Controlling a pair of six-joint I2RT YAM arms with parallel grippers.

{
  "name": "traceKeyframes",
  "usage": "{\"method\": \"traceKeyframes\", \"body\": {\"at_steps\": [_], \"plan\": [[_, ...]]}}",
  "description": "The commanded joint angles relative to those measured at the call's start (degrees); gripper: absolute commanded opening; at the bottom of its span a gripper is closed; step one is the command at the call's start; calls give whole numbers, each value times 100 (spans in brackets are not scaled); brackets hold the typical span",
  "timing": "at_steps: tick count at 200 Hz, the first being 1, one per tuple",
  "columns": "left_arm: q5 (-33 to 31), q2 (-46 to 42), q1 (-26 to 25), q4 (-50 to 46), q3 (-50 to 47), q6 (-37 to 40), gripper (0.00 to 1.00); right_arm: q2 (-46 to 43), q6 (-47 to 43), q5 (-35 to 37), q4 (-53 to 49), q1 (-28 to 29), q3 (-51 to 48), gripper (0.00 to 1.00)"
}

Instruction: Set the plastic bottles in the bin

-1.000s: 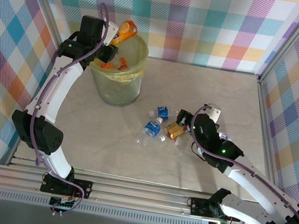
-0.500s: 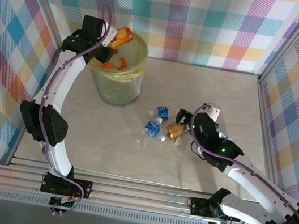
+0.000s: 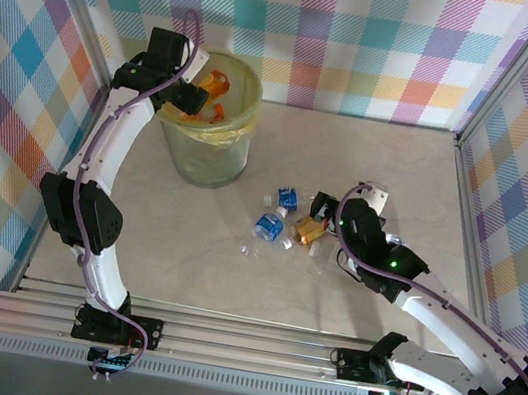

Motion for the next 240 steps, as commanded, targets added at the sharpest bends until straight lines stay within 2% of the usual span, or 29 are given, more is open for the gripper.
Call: {"method": "traceKeyframes", "body": {"at_steps": [1,77,128,155,173,185,240], "plan": [[77,-67,65,149,188,-131,86,31,40,-12,7,-30,159,100],[42,-298,63,278,83,-607,82,27,46,-12,-15,-26,142,100],[927,-1073,42,614,-367,-1499,85,101,55,-20,-28,-26,159,100],[1426,-1728,-65,1032,-984,-2080,89,153,75,-29,-54,-31,159,100],[1524,-2225,-274,1433,-1579,-2374,92,176,82,-37,-89,-32,175,100],[1455,-2546,-480,1662,-1955,-2487,98,189,90,-38,-110,-32,185,100],[1089,-3401,-1545,2351,-3238,-2877,100,225,90,-64,-116,-41,172,100]]}}
